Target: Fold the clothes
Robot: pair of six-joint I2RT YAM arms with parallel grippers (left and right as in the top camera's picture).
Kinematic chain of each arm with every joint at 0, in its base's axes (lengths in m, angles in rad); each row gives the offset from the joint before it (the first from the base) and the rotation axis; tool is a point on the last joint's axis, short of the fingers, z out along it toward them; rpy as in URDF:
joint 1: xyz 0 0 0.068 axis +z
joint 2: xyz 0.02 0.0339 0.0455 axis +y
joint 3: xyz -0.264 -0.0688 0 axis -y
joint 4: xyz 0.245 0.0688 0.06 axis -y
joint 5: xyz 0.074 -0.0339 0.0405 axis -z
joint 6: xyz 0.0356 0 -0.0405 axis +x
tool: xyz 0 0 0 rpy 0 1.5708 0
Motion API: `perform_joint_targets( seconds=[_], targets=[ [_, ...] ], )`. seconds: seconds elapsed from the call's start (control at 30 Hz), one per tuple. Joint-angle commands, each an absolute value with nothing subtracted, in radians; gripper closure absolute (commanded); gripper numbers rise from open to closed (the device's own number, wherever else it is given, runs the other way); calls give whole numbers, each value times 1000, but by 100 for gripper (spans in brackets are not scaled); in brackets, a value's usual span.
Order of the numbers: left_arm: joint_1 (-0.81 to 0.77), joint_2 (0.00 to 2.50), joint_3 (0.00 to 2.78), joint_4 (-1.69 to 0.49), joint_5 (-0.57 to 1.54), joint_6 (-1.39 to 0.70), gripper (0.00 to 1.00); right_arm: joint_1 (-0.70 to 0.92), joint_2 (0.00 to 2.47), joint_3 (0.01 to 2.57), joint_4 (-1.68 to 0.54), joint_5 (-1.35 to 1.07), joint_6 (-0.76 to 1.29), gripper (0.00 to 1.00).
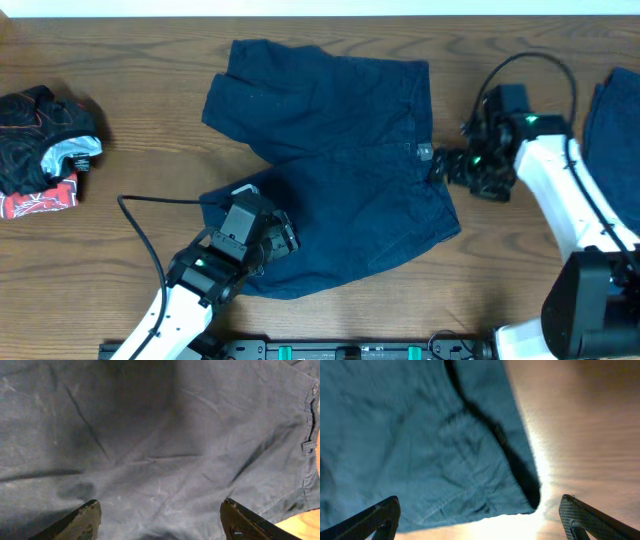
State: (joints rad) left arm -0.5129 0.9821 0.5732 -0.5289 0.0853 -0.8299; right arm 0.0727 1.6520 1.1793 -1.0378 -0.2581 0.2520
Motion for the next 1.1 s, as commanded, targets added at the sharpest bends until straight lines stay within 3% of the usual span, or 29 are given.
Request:
perform_joint_targets(
  seconds=[0.0, 0.3, 0.37, 0.53, 0.83, 1.07],
  targets=[
    [-509, 985, 588, -515, 51, -802, 20, 112, 1654, 1119, -1026, -310, 254, 1],
    [-509, 985, 588, -463, 51, -794, 20, 158, 1654, 945, -885, -394, 329, 1],
    [-509, 985, 588, -463, 51, -794, 20, 158, 1654, 934, -877, -393, 329, 5],
    [-509, 985, 588, -464, 51, -794, 20, 149, 1654, 934, -877, -362, 355, 3],
    [-509, 985, 588, -466, 51, -779, 19, 3, 1654, 934, -879, -326, 410, 1],
    [-509, 985, 588, -465, 51, -763, 19, -73, 1655, 931, -863, -407, 323, 1]
  ],
)
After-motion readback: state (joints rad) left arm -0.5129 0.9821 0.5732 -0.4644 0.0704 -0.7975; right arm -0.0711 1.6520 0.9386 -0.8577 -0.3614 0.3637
